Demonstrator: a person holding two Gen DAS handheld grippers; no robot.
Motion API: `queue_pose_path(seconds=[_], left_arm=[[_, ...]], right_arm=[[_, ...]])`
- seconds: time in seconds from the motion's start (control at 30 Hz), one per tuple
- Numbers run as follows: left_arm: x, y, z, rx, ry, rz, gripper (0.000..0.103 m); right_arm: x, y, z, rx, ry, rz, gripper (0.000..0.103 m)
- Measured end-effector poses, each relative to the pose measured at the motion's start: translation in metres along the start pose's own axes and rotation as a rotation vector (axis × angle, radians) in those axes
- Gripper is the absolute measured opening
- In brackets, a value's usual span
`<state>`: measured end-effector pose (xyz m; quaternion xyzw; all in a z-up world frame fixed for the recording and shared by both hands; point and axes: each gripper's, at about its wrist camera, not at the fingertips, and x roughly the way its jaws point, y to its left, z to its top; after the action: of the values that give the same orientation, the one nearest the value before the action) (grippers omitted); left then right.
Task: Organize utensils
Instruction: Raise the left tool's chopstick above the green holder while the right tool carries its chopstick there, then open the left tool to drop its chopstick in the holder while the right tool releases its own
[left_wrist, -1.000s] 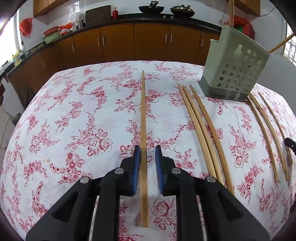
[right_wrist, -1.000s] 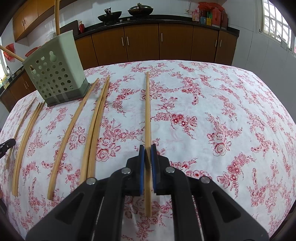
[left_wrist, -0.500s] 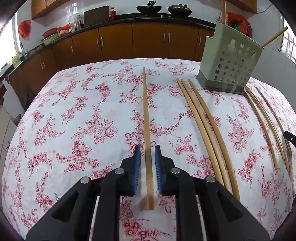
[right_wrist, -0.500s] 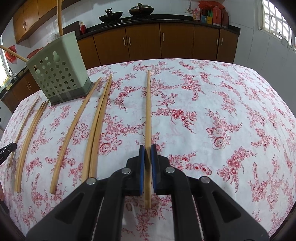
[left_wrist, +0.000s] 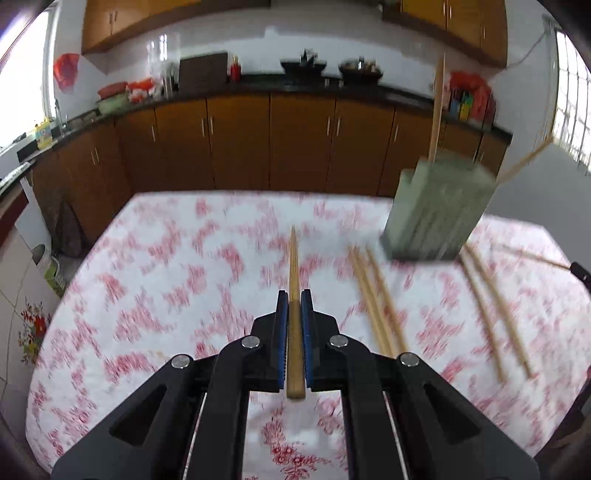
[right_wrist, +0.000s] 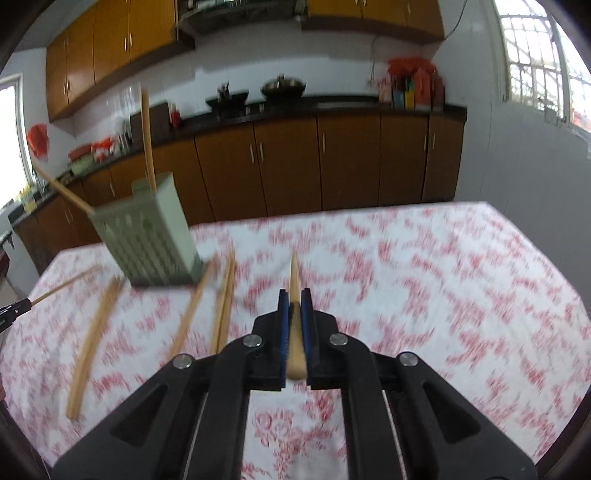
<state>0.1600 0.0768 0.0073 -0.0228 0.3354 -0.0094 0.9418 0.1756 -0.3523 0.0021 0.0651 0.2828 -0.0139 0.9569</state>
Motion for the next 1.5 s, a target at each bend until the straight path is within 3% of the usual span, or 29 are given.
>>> queue_pose_path(seconds=[0.3,0.63,0.83,1.13,1.27,1.5], left_arm=[[-0.039,0.0,0.044,-0.047,-0.159,-0.037,0.007],[-0.046,-0.008,0.054,-0.033,-0.185,-0.043,0.007],[-0.074,-0.025,0.074,0.003,-0.223,-0.126,0.007],[-0.112,-0.068,0.109,0.026,-0.292,-0.268,0.007],[-0.115,-0.084,0.127,0.023,-0.339,-0.28,0.007],[-0.097,-0.098,0.154,0.006,-0.418,-0.215,0.007]], right_arm=[[-0.023,-0.009,0.035,0.039,-0.106,0.008,0.008],[-0.031,0.0,0.046,0.025,-0.121,0.034,0.008],[-0.056,0.017,0.074,0.027,-0.137,0.16,0.008],[-0.094,0.056,0.124,0.018,-0.267,0.33,0.008],[-0.094,0.07,0.141,0.031,-0.325,0.341,0.008],[-0.06,0.089,0.163,0.052,-0.4,0.291,0.008]])
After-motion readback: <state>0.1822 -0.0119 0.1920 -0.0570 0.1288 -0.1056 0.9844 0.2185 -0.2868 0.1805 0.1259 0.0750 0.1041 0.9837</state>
